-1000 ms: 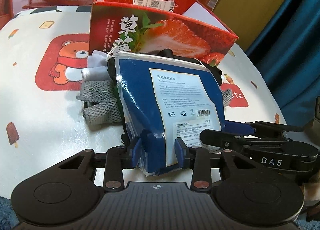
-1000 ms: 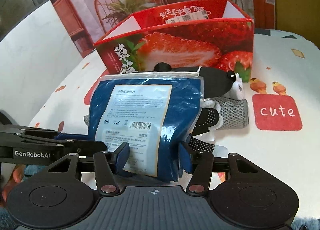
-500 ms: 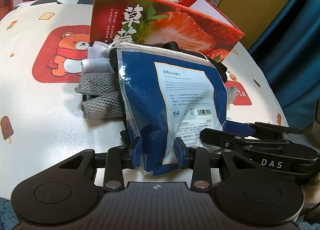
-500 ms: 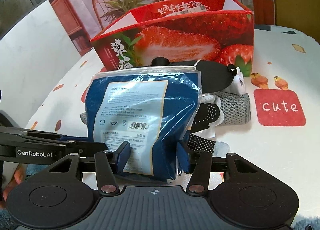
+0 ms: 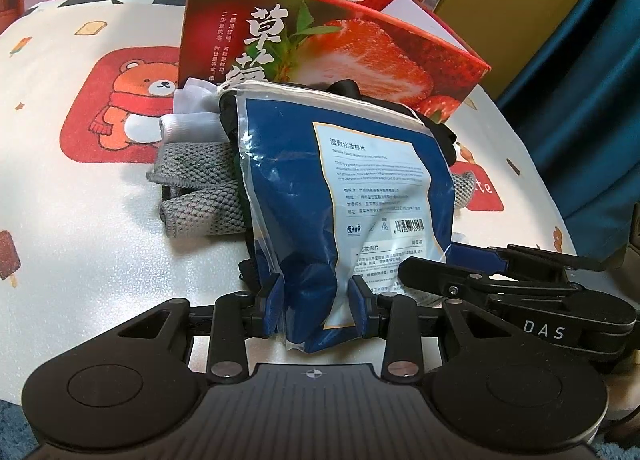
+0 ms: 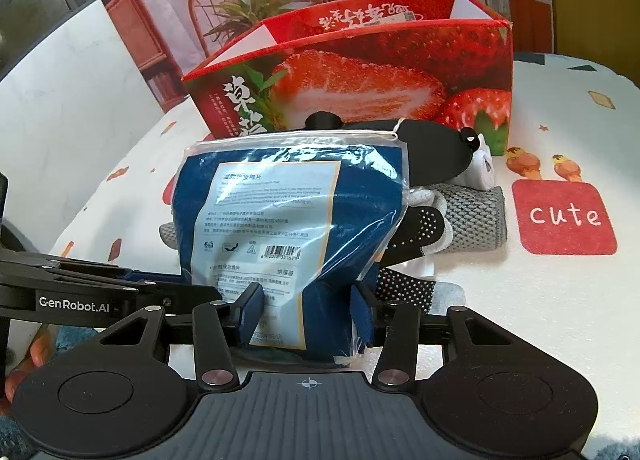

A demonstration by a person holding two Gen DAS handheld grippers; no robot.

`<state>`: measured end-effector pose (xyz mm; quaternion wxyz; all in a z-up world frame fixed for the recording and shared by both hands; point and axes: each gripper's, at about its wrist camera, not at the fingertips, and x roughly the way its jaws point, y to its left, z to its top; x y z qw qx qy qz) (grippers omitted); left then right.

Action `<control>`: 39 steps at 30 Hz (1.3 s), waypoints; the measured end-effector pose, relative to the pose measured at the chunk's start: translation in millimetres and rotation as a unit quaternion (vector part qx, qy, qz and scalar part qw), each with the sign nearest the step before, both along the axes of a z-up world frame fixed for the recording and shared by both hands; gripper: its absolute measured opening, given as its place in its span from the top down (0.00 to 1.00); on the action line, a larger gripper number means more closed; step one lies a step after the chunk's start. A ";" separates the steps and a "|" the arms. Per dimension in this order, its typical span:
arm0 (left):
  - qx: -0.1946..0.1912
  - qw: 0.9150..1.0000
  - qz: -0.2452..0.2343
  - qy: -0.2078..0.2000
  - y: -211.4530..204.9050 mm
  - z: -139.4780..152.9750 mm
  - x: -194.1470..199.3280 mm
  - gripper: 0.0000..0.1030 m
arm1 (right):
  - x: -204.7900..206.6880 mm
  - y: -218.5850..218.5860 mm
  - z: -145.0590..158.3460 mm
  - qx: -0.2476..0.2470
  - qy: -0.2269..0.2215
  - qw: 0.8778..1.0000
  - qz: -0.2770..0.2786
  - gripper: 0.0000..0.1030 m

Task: Organize soft objects
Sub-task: 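Lift the blue packet with the left tool and drop it into the red box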

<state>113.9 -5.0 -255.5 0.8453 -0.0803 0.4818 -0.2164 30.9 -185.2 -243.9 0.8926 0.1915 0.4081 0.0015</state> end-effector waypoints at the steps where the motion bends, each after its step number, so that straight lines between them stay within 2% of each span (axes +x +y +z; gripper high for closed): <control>1: 0.001 1.000 0.000 0.000 0.0 0.0 0.2 0.63 | 0.2 -0.4 0.0 0.001 0.000 1.000 0.000 0.58; 7: -0.003 0.999 -0.009 -0.030 0.0 9.1 -6.4 0.64 | -2.7 3.9 5.1 -0.008 -0.011 1.000 0.001 0.60; 11: -0.015 0.997 -0.003 -0.078 4.2 25.8 -13.8 0.64 | -10.5 7.9 21.5 -0.020 -0.060 0.998 0.007 0.62; 16: -0.010 0.991 -0.011 -0.136 -1.2 46.6 -21.3 0.64 | -15.2 2.6 39.8 -0.020 -0.103 0.995 -0.003 0.65; 26: -0.032 0.976 -0.004 -0.214 -5.4 99.7 -20.9 0.63 | -10.4 -5.7 90.0 -0.052 -0.174 0.983 -0.005 0.66; 33: -0.043 0.970 0.012 -0.239 -7.8 139.9 11.5 0.63 | 19.8 -22.4 132.1 -0.055 -0.211 0.976 -0.004 0.66; 39: -0.055 0.971 0.022 -0.231 -9.9 163.1 73.5 0.63 | 78.8 -46.0 152.3 -0.056 -0.212 0.976 -0.003 0.65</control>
